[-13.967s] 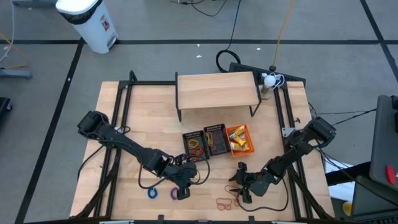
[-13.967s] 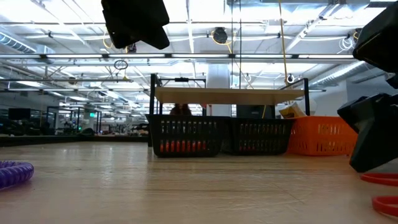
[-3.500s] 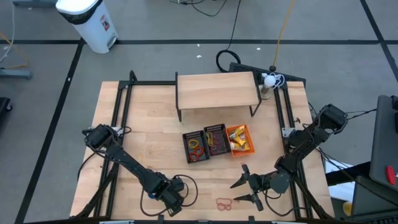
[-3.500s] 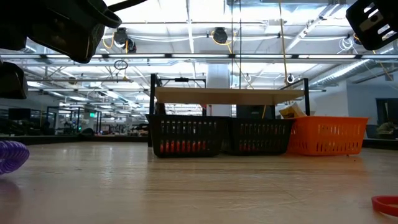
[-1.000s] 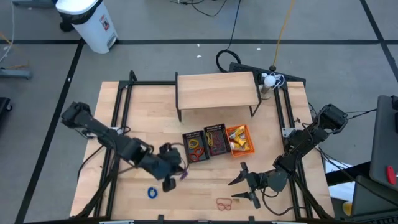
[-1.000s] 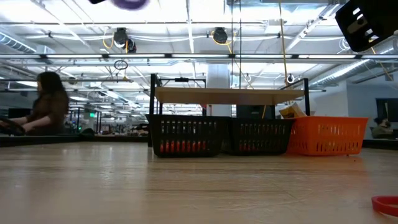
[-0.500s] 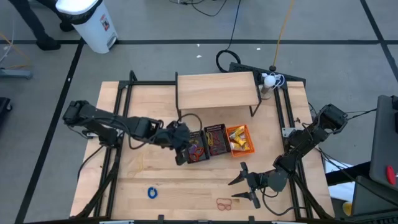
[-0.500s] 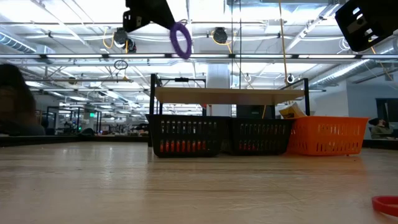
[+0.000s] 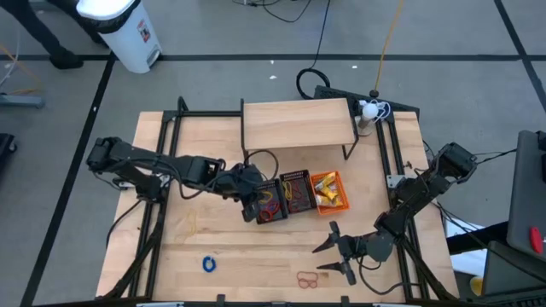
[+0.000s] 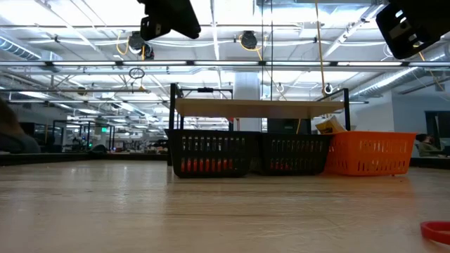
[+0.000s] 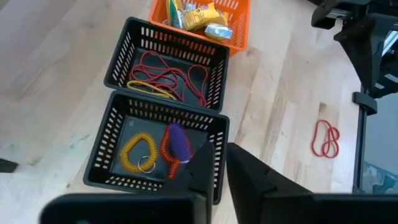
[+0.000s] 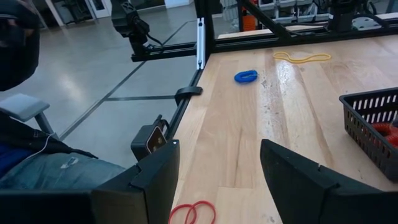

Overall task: Pick & Place Office Desk Supplies
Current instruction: Put the purple spiral keychain tie into the left black bin, then put the orange rubber band into the right black bin

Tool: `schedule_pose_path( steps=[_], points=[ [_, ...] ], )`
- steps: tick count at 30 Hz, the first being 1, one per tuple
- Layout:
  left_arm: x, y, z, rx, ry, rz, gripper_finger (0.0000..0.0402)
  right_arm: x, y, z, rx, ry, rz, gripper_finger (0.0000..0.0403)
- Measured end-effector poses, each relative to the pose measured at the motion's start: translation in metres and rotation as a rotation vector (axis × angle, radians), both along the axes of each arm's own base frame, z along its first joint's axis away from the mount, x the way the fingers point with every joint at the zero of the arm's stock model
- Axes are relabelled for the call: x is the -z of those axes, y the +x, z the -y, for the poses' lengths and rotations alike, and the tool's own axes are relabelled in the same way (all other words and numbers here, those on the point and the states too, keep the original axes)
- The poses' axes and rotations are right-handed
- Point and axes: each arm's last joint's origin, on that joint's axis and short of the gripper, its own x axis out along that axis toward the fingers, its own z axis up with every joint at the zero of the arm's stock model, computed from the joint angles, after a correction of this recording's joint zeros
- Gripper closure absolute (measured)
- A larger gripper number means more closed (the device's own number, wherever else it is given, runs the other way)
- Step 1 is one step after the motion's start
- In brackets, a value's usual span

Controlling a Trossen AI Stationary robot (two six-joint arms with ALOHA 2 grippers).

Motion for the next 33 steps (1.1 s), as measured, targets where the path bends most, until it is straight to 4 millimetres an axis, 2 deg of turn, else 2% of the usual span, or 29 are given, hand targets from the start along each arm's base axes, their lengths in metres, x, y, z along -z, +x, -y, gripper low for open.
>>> schedule_pose_path(
  steps=[6,10,15,19,23,27,33],
  points=[
    [0.0,0.0,0.0,0.01,0.004,-0.003,0.0316,0.0,0.0,0.0,0.001,0.007,-0.002,0.019],
    [0.004,-0.006,0.005,0.089,-0.073,-0.082,0.0291,0.0,0.0,0.0,-0.002,0.007,-0.003,0.019],
    [0.01,-0.02,0.031,0.102,-0.181,-0.208,0.0272,0.001,-0.001,-0.001,-0.028,0.016,-0.016,0.019],
    [0.011,-0.031,0.06,0.093,-0.179,-0.227,0.0269,0.01,-0.002,-0.001,-0.13,0.138,-0.189,0.019],
    [0.011,-0.042,0.084,0.101,-0.149,-0.21,0.0268,0.024,-0.004,0.005,-0.06,0.11,-0.321,0.019],
    [0.011,-0.05,0.099,0.098,-0.135,-0.199,0.0268,0.031,-0.006,0.009,-0.027,0.098,-0.39,0.019],
    [0.01,-0.058,0.111,0.099,-0.108,-0.18,0.0268,0.037,-0.005,0.007,-0.04,0.049,-0.393,0.019]
  ],
)
